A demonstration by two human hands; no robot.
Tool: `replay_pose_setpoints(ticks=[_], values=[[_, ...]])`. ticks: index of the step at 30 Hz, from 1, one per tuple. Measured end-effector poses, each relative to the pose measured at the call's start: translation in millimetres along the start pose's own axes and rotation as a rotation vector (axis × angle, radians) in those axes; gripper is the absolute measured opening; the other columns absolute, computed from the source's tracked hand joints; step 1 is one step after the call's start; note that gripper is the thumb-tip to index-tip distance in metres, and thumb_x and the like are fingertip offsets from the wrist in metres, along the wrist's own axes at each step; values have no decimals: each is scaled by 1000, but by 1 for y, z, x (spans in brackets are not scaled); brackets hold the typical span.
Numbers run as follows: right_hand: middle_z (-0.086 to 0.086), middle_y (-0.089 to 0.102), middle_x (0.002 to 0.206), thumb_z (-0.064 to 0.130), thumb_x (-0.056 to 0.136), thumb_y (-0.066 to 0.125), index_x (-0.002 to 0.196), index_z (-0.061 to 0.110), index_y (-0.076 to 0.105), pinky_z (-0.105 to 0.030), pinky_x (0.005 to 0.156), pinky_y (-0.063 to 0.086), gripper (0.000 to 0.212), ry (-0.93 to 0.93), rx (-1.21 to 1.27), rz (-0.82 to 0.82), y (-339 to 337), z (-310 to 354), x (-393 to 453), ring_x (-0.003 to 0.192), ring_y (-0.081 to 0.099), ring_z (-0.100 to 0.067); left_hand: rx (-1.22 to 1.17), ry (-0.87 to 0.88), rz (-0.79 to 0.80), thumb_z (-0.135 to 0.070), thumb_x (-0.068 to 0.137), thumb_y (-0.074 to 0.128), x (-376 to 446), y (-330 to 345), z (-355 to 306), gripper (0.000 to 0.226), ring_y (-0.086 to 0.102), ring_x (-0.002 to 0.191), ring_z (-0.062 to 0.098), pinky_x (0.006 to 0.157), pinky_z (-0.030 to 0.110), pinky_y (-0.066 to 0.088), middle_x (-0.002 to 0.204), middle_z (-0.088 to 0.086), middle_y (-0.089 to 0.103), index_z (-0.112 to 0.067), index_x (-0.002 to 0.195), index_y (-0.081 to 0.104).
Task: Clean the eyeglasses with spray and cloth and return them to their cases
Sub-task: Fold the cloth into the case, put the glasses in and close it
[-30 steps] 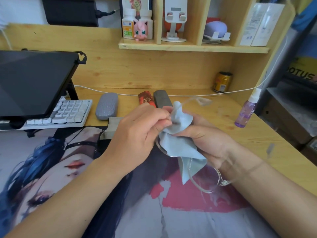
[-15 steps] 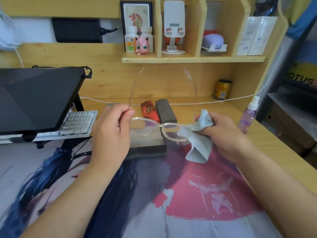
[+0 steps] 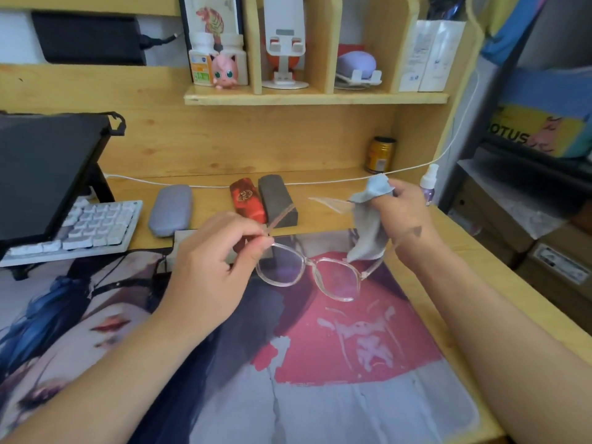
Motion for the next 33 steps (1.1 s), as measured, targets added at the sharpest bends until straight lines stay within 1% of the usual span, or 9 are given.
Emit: replay_pose_setpoints(ticks=[4, 11, 15, 18, 20, 22, 26, 30, 33], values=[[3, 46, 56, 12, 79, 65, 61, 19, 50, -26, 56, 37, 24, 45, 41, 2, -11, -5, 4, 54, 44, -13, 1, 125, 52, -10, 91, 69, -2, 8, -18, 13, 60, 82, 20, 77, 26, 46, 86, 3, 64, -1, 83, 71], [-4, 49, 61, 25, 77, 63, 72, 13, 55, -32, 66, 39, 15, 21, 14, 62, -13, -2, 4, 64, 49, -20, 46, 345, 487, -17, 97, 66, -23, 46, -29, 14, 57, 88, 16, 76, 32, 48, 95, -1, 63, -9, 88, 73], [-10, 48, 69, 30, 73, 63, 74, 10, 55, -33, 67, 37, 22, 6, 0, 85, -10, -2, 4, 67, 48, -21, 109, 383, 560, -6, 95, 63, -30, 52, -31, 10, 58, 95, 16, 69, 35, 50, 102, -2, 62, -10, 93, 72], [-12, 47, 70, 30, 73, 63, 79, -4, 51, -35, 66, 37, 37, -21, 20, 113, -5, 0, 4, 68, 46, -21, 135, 373, 596, 6, 92, 63, -32, 56, -24, 22, 57, 102, 17, 70, 37, 52, 111, -1, 61, -12, 101, 73], [-7, 49, 71, 28, 73, 64, 79, 1, 53, -31, 65, 39, 31, -41, 30, 113, -6, 1, 4, 68, 48, -17, 141, 359, 605, 6, 90, 61, -32, 55, -23, 28, 55, 104, 17, 74, 35, 51, 116, 1, 59, -14, 105, 74], [4, 54, 77, 24, 78, 69, 87, 15, 57, -26, 66, 43, 17, -52, 32, 93, -8, 2, 3, 72, 52, -11, 128, 345, 582, 6, 85, 57, -29, 51, -28, 36, 54, 107, 19, 80, 33, 48, 122, 3, 56, -15, 110, 73], [11, 56, 92, 18, 87, 69, 113, 24, 49, -26, 69, 46, 33, -114, 24, 55, -11, 20, -2, 75, 57, 0, -1, 204, 368, 2, 82, 50, -11, 31, -26, 42, 57, 108, 24, 90, 34, 46, 118, 5, 56, -8, 117, 71], [11, 54, 93, 23, 86, 67, 111, 28, 44, -21, 62, 46, 34, -274, -51, 291, 28, 77, -19, 73, 55, -1, -128, -39, 121, -24, 90, 59, 3, 10, -3, 37, 57, 107, 17, 93, 30, 46, 112, -1, 60, -18, 126, 62], [10, 55, 89, 22, 87, 70, 116, 19, 43, -20, 64, 45, 40, -381, -167, 472, 80, 115, -38, 70, 52, -1, -341, -286, 34, -38, 80, 72, 3, 7, 18, 63, 57, 112, 17, 98, 27, 45, 119, -6, 58, -33, 138, 48]])
Point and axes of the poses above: each hand's wrist, its own x-axis towards the middle knuckle, its own y-axis out of the palm, z = x × y, the point moved 9 cm from there along x, towards the middle knuckle
